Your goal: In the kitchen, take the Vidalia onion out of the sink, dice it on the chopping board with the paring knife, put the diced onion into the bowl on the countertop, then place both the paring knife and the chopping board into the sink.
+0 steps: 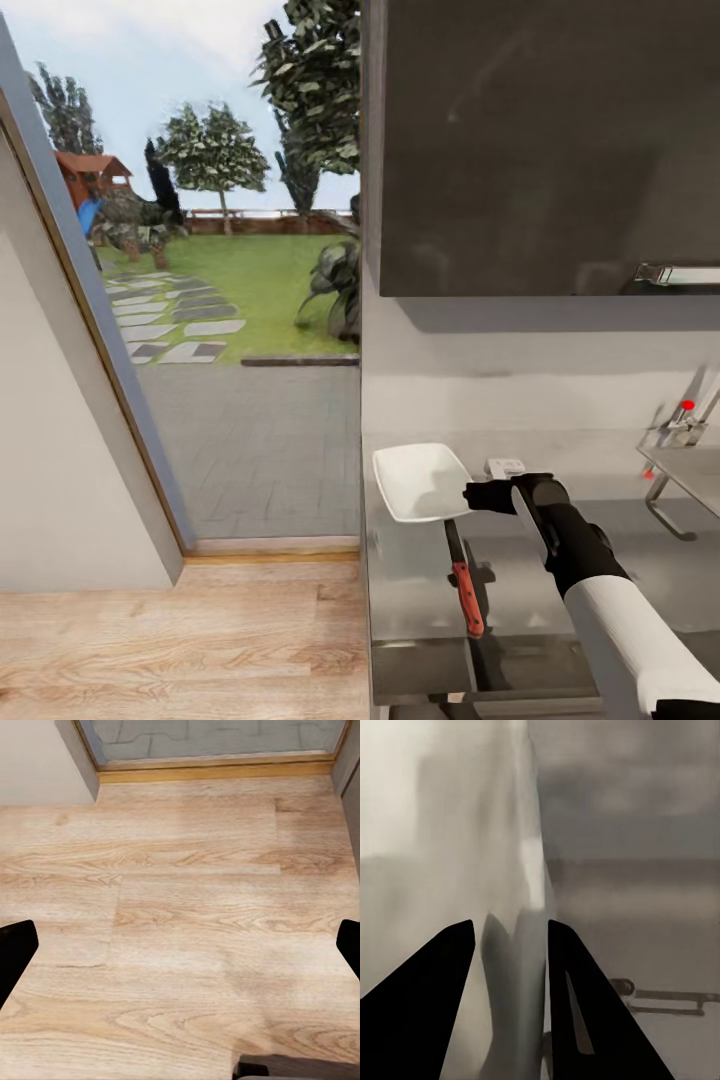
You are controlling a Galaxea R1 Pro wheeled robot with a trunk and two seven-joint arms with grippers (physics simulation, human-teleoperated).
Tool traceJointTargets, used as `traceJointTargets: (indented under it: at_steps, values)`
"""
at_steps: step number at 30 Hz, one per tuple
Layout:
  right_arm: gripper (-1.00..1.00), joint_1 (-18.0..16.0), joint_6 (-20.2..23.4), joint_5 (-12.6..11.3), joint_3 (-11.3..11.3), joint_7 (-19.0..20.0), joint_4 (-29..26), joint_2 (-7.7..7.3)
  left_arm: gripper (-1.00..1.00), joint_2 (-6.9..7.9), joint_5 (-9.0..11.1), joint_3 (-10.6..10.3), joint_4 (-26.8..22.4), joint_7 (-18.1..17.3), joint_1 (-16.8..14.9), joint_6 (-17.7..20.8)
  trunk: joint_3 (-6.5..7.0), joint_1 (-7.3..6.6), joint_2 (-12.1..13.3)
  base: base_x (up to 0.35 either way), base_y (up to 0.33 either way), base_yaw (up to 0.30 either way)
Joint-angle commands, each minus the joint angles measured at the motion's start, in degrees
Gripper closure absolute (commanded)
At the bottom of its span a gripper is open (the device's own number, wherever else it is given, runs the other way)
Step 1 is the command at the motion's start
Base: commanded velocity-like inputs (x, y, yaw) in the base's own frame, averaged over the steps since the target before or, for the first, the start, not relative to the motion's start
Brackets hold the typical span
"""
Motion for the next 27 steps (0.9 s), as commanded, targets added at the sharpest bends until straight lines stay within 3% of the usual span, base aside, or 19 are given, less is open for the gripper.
traceJointTargets:
  at_steps: [1,27]
  values:
    - [1.0,-0.04,0.28,-0.15,-0.09,0.18,-0.05,0.01,-1.0,0.0,0.14,-0.02,-0.11,0.02,0.02,-0.05,-0.12,0.04,-0.12,0.0,0.0,0.0]
    - [1.0,-0.04,0.24,-0.47,-0.17,0.5,0.07,0.42,-1.0,0.0,0.14,-0.02,-0.11,0.02,0.02,-0.05,-0.12,0.04,-0.12,0.0,0.0,0.0]
